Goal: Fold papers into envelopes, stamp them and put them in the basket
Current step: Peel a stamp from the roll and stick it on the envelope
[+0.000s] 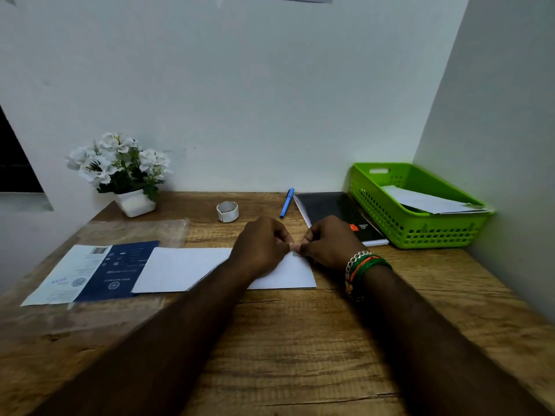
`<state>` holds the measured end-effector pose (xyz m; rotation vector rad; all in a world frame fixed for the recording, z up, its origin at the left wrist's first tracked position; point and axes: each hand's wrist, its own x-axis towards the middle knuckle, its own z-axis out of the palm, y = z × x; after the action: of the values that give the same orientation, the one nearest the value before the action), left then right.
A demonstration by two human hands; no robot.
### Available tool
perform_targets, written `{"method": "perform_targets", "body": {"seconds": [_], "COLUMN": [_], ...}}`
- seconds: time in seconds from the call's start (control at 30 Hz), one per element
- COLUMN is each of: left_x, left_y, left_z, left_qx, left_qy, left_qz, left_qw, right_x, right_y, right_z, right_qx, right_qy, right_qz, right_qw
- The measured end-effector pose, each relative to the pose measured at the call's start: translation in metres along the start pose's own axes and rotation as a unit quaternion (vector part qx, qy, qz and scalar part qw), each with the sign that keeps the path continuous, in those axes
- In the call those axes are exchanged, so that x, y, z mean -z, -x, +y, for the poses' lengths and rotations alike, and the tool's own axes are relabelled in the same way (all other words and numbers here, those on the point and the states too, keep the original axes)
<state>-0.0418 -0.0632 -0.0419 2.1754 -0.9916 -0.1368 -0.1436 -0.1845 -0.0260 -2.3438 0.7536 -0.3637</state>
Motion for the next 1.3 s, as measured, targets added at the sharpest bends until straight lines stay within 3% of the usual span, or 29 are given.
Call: {"method": "perform_targets", "body": {"seconds": [0.53, 0.9, 1.07, 1.3], "left_x": [-0.002, -0.001, 0.005, 0.007], "left_y": [0.003, 0.004, 0.007, 0.009], "left_z": [0.004, 0.003, 0.006, 0.009], "left_qx": [0.004, -0.015, -0.026, -0.034], "left_qy": [0.009, 0.001, -0.024, -0.039], "left_qz": [0.021, 0.013, -0.008, -0.017], "left_qw": [1.0, 1.0, 0.999, 0.999], "right_x": [0.005, -0.007, 0.008, 0.011], "right_y": [0.004, -0.002, 0.003, 0.007], "right_z": [-0.005, 0.002, 0.002, 0.005], "right_qx": [-0.067, -0.05, -0.063, -0.045], "right_qy": [-0.047, -0.049, -0.152, -0.11], "right_qz": [0.026, 0.08, 0.024, -0.027], "right_qw": [0.996, 0.994, 0.986, 0.993]}}
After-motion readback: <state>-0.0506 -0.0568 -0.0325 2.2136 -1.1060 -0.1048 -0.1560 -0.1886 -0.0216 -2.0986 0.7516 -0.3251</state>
